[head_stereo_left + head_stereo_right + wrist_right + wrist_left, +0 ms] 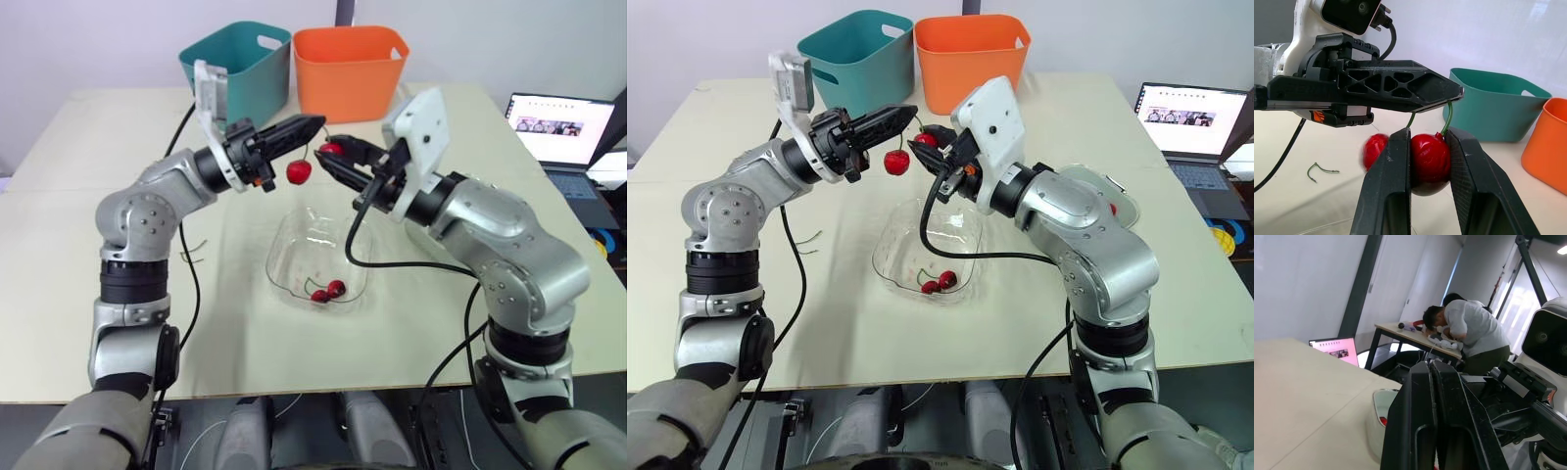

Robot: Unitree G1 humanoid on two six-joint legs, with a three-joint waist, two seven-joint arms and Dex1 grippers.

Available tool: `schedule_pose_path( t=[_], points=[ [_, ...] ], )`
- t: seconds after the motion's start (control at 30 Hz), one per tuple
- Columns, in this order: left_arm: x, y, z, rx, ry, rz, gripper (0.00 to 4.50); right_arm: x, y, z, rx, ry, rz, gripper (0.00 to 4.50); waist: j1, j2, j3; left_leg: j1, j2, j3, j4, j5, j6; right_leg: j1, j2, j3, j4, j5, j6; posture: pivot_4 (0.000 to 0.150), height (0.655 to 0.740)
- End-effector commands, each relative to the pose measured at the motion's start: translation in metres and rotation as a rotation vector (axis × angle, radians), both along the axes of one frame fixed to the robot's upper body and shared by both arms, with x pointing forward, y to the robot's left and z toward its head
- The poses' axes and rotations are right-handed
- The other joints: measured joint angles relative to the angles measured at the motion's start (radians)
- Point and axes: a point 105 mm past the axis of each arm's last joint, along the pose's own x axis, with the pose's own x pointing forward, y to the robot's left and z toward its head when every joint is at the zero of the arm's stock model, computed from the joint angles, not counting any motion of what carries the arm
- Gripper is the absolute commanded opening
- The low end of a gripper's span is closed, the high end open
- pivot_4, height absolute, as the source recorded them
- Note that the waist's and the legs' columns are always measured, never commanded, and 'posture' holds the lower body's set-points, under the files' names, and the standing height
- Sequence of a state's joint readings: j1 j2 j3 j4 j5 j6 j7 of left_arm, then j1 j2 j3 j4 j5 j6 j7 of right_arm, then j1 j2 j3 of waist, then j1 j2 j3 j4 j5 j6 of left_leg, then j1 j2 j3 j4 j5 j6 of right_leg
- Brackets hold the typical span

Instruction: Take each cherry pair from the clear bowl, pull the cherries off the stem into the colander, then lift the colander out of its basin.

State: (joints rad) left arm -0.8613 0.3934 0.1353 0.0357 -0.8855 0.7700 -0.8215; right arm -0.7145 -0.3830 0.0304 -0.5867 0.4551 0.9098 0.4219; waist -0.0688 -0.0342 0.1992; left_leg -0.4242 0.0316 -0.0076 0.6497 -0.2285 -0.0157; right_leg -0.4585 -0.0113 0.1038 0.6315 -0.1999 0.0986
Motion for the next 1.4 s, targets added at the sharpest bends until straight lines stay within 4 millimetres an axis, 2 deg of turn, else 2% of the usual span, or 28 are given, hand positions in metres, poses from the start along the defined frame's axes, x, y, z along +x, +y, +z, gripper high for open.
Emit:
schedule_pose_path(
  t=[0.03,0.13,0.2,0.4,0.5,0.6,0.8,1.07,1.4],
  points=[
    [-0.007,0.001,0.016,-0.028,-0.059,-0.001,0.03,-0.009,-0.002,0.012,0.016,-0.053,0.008,0.75,0.000,0.000,0.000,0.000,0.000,0.000,0.000,0.000,0.000,0.000,0.000,0.000,0.000,0.000,0.000,0.150,0.7400],
    [-0.007,0.002,0.016,-0.026,-0.068,0.007,0.00,-0.008,-0.005,0.010,0.028,-0.027,0.013,1.73,0.000,0.000,0.000,0.000,0.000,0.000,0.000,0.000,0.000,0.000,0.000,0.000,0.000,0.000,0.000,0.150,0.7400],
    [-0.007,0.001,0.018,-0.033,-0.078,0.014,0.00,-0.007,-0.014,0.010,0.035,-0.001,0.011,2.44,0.001,0.000,0.000,0.000,0.000,0.000,0.000,0.000,0.000,0.000,0.000,0.000,0.000,0.000,0.000,0.150,0.7400],
    [-0.017,-0.011,0.011,0.035,-0.130,-0.005,0.00,-0.006,-0.062,0.021,0.117,0.085,0.005,4.44,0.009,0.000,0.000,-0.001,0.000,0.000,0.001,0.000,0.000,0.001,0.000,0.000,-0.002,0.000,0.000,0.150,0.7400],
    [-0.024,-0.015,0.012,0.038,-0.148,-0.013,0.00,-0.013,-0.075,0.016,0.150,0.183,0.058,4.44,0.009,0.000,0.000,0.000,0.000,0.000,0.000,0.000,0.000,0.002,0.000,0.000,-0.001,0.000,0.000,0.150,0.7400],
    [-0.030,-0.018,0.014,0.017,-0.154,-0.011,0.00,-0.023,-0.078,0.012,0.180,0.284,0.147,4.44,0.004,0.000,0.000,0.001,0.000,0.000,0.000,0.000,0.000,0.002,0.000,0.000,-0.001,0.000,0.000,0.150,0.7400],
    [-0.038,-0.025,0.012,-0.017,-0.147,-0.002,0.00,-0.035,-0.072,0.011,0.185,0.340,0.226,4.44,0.002,0.000,0.000,0.001,0.000,0.000,0.000,0.000,0.000,0.002,0.000,0.001,-0.001,0.000,0.000,0.150,0.7400],
    [-0.046,-0.029,0.014,-0.043,-0.147,-0.011,0.00,-0.034,-0.060,0.005,0.176,0.361,0.246,4.44,0.002,0.000,0.000,0.001,0.000,0.000,0.000,0.000,0.000,0.003,0.000,0.001,-0.001,-0.001,0.000,0.150,0.7400],
    [-0.053,-0.033,0.004,0.006,-0.139,-0.041,0.00,-0.033,-0.048,0.002,0.199,0.382,0.303,4.44,0.002,0.000,0.000,0.001,0.000,0.000,0.000,0.000,0.000,0.003,0.000,0.001,-0.001,-0.001,0.000,0.150,0.7400]
  ],
)
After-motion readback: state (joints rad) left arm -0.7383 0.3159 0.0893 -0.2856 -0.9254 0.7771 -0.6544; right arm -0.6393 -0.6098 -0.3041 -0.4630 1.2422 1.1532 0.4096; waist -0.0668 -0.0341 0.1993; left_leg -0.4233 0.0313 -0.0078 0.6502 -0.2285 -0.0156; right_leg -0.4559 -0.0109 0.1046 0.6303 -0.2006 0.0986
